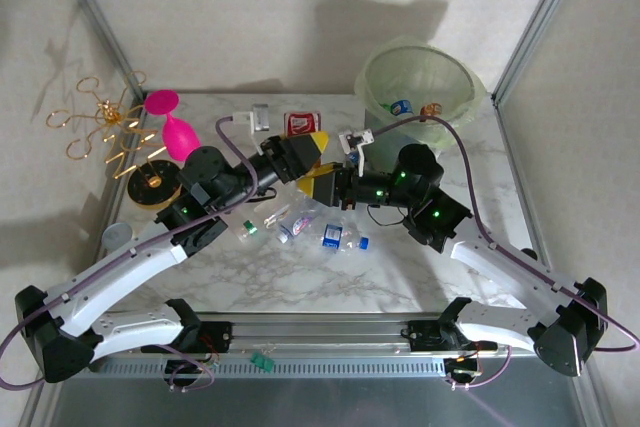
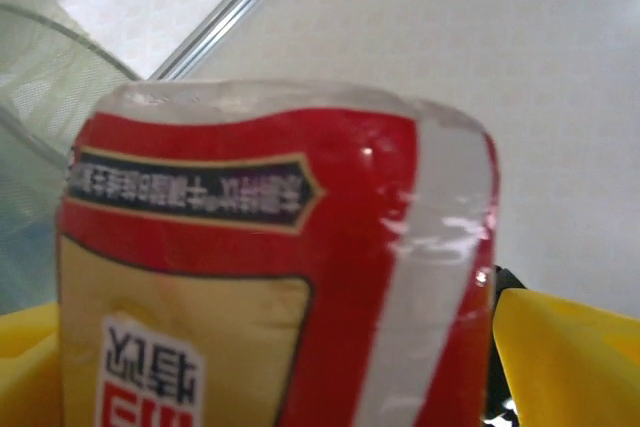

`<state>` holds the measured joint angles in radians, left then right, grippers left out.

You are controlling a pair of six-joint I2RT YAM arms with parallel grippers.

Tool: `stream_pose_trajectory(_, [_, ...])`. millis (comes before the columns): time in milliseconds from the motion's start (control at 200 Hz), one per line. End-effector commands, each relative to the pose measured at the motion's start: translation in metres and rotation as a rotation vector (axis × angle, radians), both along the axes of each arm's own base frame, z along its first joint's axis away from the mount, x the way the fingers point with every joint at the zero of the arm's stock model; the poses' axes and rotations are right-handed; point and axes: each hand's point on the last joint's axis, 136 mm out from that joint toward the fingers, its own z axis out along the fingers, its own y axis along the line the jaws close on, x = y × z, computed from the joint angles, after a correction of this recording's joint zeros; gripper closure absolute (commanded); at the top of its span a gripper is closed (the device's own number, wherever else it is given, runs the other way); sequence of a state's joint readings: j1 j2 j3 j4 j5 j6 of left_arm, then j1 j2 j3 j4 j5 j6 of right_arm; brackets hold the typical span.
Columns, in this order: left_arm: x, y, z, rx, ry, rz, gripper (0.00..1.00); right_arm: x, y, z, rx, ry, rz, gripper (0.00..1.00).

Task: Put the plastic bottles in the bin

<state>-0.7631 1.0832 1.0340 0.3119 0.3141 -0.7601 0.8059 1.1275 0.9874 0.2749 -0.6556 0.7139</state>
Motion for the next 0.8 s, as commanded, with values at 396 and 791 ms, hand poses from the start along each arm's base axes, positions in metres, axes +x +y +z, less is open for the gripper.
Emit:
stream_pose_trajectory(396, [0.009,0.065,0.006,0.236,-0.069,0.337,0.0,0.072,-0.068,0.028,-0.117,-0.03,-0.447,0.8])
stream_pose_trajectory(791, [0.021,0.086,-0.089,0.523,0.002,0.449,0.01,0.203,-0.188,0.01,-0.412,0.25,-0.948,0.85])
